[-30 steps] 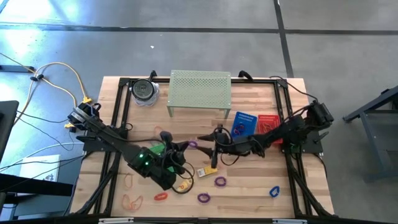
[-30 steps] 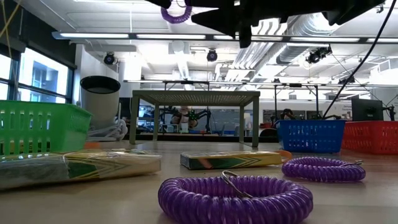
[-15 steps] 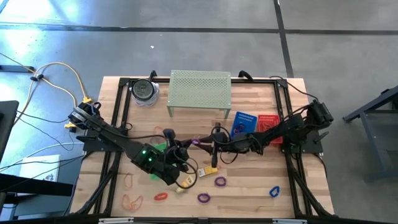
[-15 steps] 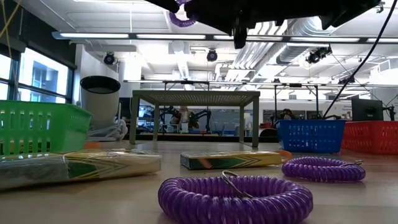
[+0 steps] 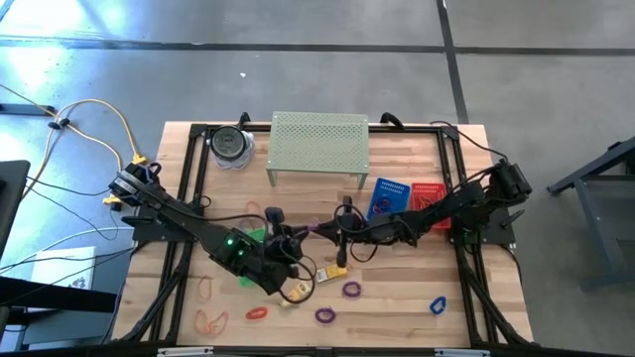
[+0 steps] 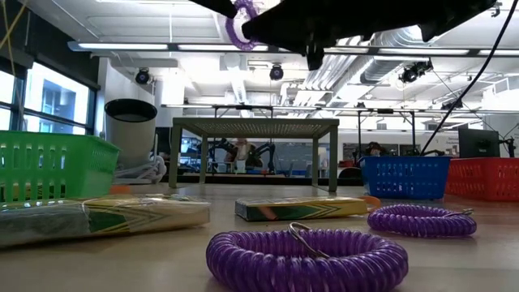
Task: Pick & Place Office Desk Supplies
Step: Put the violet spring keychain into the blue bin
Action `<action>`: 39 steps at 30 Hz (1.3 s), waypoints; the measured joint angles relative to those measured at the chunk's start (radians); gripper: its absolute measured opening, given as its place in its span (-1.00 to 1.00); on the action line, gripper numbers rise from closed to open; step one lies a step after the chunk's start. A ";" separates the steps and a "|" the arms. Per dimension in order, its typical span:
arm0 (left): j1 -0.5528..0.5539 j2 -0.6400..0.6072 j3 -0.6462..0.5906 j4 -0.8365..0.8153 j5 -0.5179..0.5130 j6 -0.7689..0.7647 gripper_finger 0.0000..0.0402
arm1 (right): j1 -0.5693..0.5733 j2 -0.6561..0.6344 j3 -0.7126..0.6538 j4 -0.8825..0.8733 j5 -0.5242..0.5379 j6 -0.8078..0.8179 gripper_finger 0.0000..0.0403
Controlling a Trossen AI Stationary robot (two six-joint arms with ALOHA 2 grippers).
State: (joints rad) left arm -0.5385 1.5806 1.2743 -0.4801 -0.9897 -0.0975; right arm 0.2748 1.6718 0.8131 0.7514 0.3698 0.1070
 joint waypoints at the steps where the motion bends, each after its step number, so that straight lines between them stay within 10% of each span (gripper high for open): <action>1: 0.000 0.000 0.000 0.010 0.021 0.001 -0.57 | 0.000 0.000 0.000 -0.007 0.004 0.000 -0.97; 11: -0.003 -0.001 0.000 0.020 0.081 -0.029 -0.01 | 0.087 -0.144 0.001 -0.377 0.296 0.025 -0.98; 19: 0.002 -0.001 0.000 -0.037 0.236 -0.028 0.01 | 0.195 -0.393 0.001 -1.028 0.501 0.469 -0.98; 27: 0.012 -0.001 0.000 -0.073 0.323 -0.030 0.01 | 0.090 -0.512 0.000 -1.508 0.268 0.909 -0.98; 39: 0.035 -0.002 0.000 -0.093 0.462 -0.057 0.01 | -0.194 -0.511 0.000 -1.668 -0.004 0.862 -0.98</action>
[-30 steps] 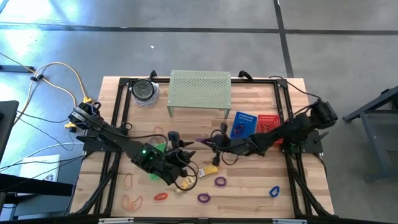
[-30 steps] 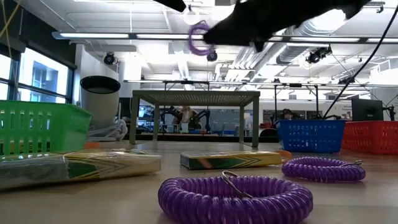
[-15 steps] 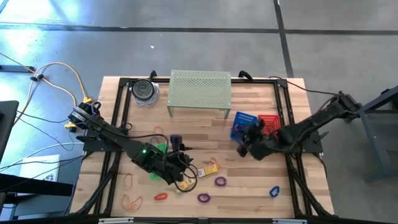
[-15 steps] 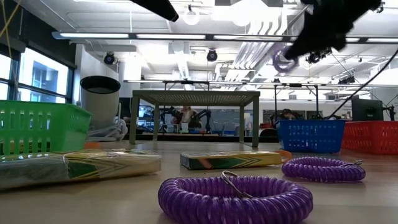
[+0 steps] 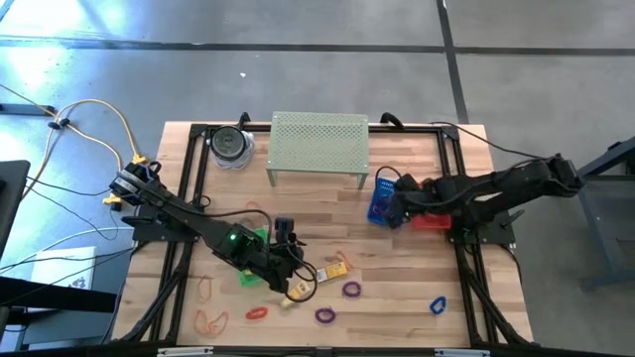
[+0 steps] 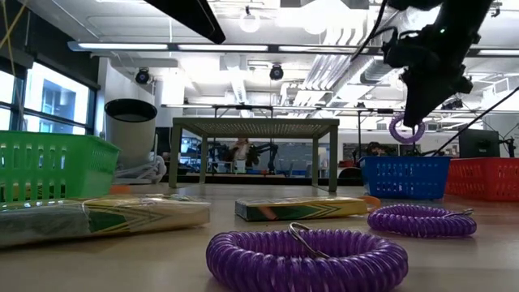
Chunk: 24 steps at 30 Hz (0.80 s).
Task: Pick & Place Office Desk Supplies
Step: Put the violet spring keychain into the blue bin, then put the crayon box into the green bin
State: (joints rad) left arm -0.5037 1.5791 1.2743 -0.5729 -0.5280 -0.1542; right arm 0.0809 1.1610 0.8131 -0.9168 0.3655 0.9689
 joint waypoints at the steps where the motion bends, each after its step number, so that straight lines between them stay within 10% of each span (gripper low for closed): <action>1: 0.000 0.000 0.000 0.000 0.003 -0.002 0.01 | -0.018 0.003 0.000 -0.002 -0.015 -0.006 -0.98; 11: -0.002 0.000 0.000 -0.004 0.050 -0.043 0.01 | -0.122 0.141 0.000 0.034 -0.070 -0.086 -0.88; 24: -0.010 0.000 -0.001 -0.065 0.073 -0.107 0.01 | -0.123 0.141 0.003 0.074 -0.062 -0.153 -0.13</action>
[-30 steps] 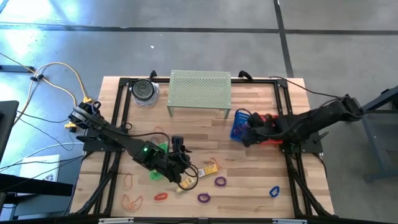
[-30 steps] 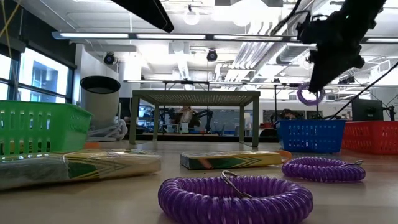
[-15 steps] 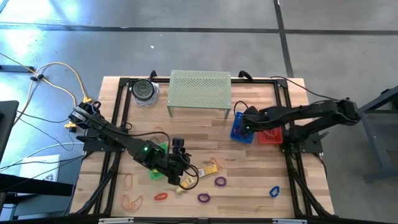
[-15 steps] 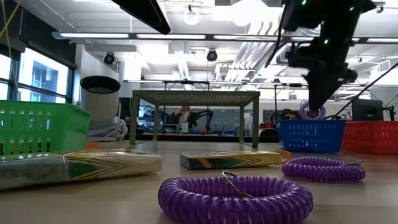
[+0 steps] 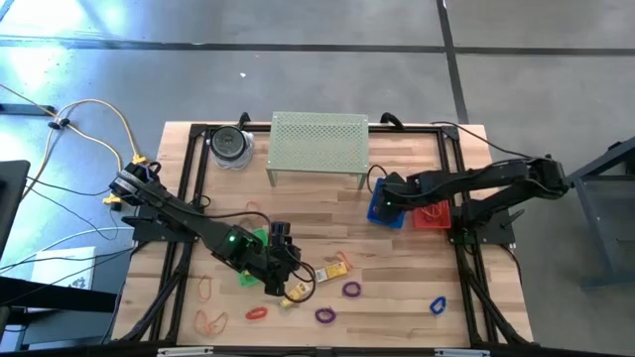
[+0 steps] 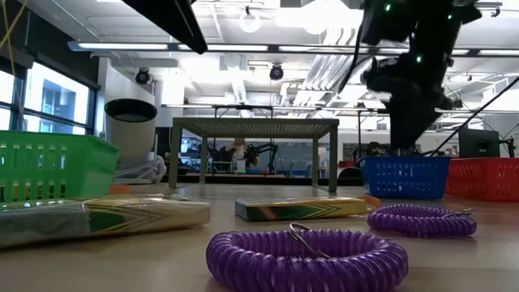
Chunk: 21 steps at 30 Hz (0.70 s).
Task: Pick & Place Office Desk Supplies
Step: Put the crayon box into the green bin
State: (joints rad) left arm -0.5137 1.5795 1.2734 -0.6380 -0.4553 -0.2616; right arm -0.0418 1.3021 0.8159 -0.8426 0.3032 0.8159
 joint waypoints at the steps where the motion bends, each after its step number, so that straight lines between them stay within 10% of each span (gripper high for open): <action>1: 0.000 0.000 0.000 0.000 0.000 -0.001 0.01 | 0.001 -0.015 0.008 -0.004 0.024 -0.001 -0.10; 21: 0.012 0.090 -0.099 0.390 -0.052 -0.044 0.01 | 0.468 -0.217 0.110 0.293 0.504 -0.201 -0.03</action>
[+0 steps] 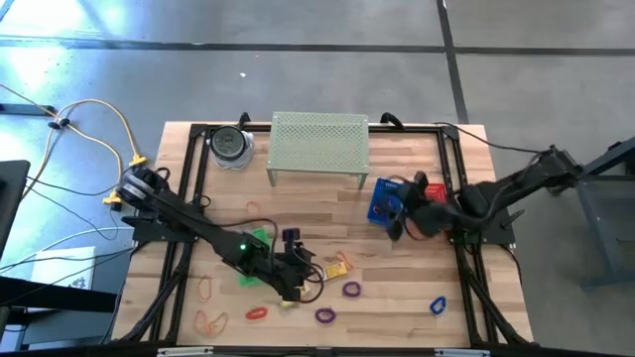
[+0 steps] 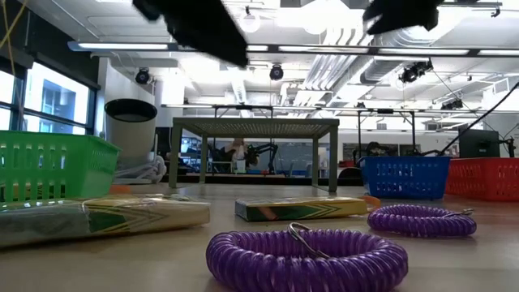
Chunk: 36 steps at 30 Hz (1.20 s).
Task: Pick & Place Office Desk Supplies
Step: Put the crayon box into the green bin
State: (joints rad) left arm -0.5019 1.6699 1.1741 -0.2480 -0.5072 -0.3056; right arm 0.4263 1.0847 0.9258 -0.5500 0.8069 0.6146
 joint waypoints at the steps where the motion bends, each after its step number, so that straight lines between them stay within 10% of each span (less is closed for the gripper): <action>1: 0.003 0.013 -0.007 0.020 0.000 -0.001 0.01 | 0.023 0.012 0.001 0.018 0.023 -0.004 -0.03; 13: 0.037 0.168 -0.018 0.257 0.009 -0.035 0.01 | 0.194 0.165 0.000 0.162 0.171 -0.019 -0.02; 36: 0.076 0.192 -0.017 0.222 0.059 -0.275 0.01 | 0.290 0.216 -0.001 0.263 0.167 -0.014 -0.02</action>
State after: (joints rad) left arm -0.4263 1.8622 1.1568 -0.0259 -0.4484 -0.5803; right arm 0.7162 1.3006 0.9245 -0.2872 0.9741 0.6003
